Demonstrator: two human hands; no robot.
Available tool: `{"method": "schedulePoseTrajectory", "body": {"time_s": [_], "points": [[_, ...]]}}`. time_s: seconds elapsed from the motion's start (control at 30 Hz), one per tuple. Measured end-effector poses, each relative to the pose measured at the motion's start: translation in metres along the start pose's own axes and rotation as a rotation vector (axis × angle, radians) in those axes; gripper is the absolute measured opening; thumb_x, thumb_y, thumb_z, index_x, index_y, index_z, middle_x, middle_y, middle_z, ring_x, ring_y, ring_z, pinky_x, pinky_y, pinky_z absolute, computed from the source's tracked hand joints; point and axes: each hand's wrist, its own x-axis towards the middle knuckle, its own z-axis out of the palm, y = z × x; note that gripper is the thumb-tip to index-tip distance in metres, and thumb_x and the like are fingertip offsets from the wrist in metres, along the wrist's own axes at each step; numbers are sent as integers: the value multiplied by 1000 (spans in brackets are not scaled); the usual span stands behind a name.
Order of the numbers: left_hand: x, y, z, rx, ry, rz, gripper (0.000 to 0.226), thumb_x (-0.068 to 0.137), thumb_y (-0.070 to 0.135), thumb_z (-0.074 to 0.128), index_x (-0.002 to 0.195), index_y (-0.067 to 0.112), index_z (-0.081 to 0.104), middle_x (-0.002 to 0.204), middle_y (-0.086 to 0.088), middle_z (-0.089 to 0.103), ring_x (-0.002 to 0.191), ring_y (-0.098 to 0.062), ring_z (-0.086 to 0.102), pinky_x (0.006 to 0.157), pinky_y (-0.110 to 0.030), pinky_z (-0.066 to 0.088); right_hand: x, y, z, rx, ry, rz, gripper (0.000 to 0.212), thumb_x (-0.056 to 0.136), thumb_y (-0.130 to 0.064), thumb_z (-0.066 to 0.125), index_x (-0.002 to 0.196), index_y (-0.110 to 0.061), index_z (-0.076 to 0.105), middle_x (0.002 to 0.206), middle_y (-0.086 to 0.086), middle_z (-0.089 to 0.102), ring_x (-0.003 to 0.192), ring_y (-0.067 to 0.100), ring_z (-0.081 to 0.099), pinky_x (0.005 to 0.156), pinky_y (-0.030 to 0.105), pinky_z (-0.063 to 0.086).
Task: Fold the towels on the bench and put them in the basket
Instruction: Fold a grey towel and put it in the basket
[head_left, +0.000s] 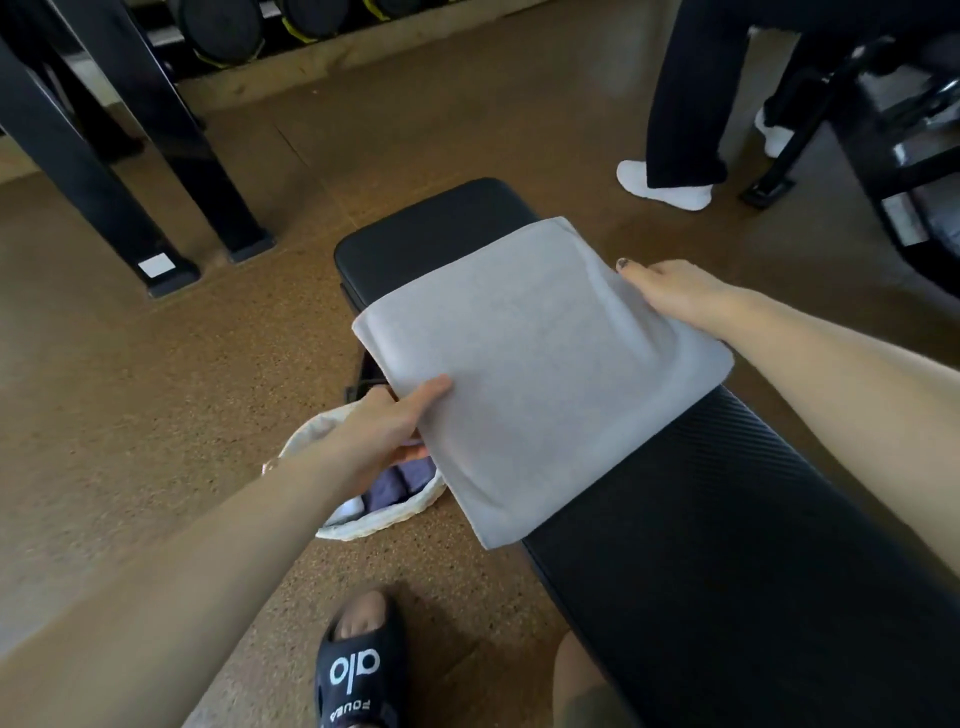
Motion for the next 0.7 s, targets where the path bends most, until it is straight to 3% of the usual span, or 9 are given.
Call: {"method": "schedulePoseTrajectory", "body": {"time_s": [0.07,0.13,0.27,0.37,0.43,0.6,0.7], "points": [[-17,-6,12,10,-45,-35,43,93,47,69,125,19,63,117,3,75,107,-18,71,77,-27,59,-20,18,-3,-49,10,-35,57,103,-63,36,76,-13,47,78,4,49,72,23,50,64,36,35],[-34,-13,24,1,-59,-45,40,95,43,68,126,20,62,121,3,73,110,-19,70,84,-33,58,-42,33,-5,-94,25,-63,53,104,-55,41,71,-14,39,71,4,40,64,21,42,59,33,28],[-66,-24,48,6,-7,3,18,104,26,58,120,19,61,119,-1,72,105,-21,69,78,-34,58,-84,64,-2,-67,99,-66,40,105,-41,48,78,-13,53,81,6,54,72,21,51,58,33,34],[-82,-32,57,199,56,75,9,102,22,56,108,24,63,118,-2,72,106,-24,69,93,-47,58,-124,93,-1,-31,129,-16,33,104,-38,50,84,-14,60,87,6,61,78,22,57,58,32,37],[-94,-34,61,381,54,118,17,100,24,54,115,21,62,119,-2,70,107,-25,67,97,-50,56,-158,114,-1,-12,120,46,31,104,-37,51,85,-14,62,91,8,63,79,24,60,57,32,40],[-113,-42,76,772,43,158,30,101,31,49,115,8,62,116,-9,66,106,-30,63,92,-44,52,-253,164,9,91,11,220,31,105,-34,52,92,-8,65,96,12,66,82,26,67,57,31,51],[-120,-45,82,922,29,188,28,103,29,46,104,6,61,116,-12,64,105,-30,59,81,-38,42,-306,185,25,183,-53,272,30,105,-29,54,90,-5,65,82,11,71,72,25,72,52,29,54]]}}
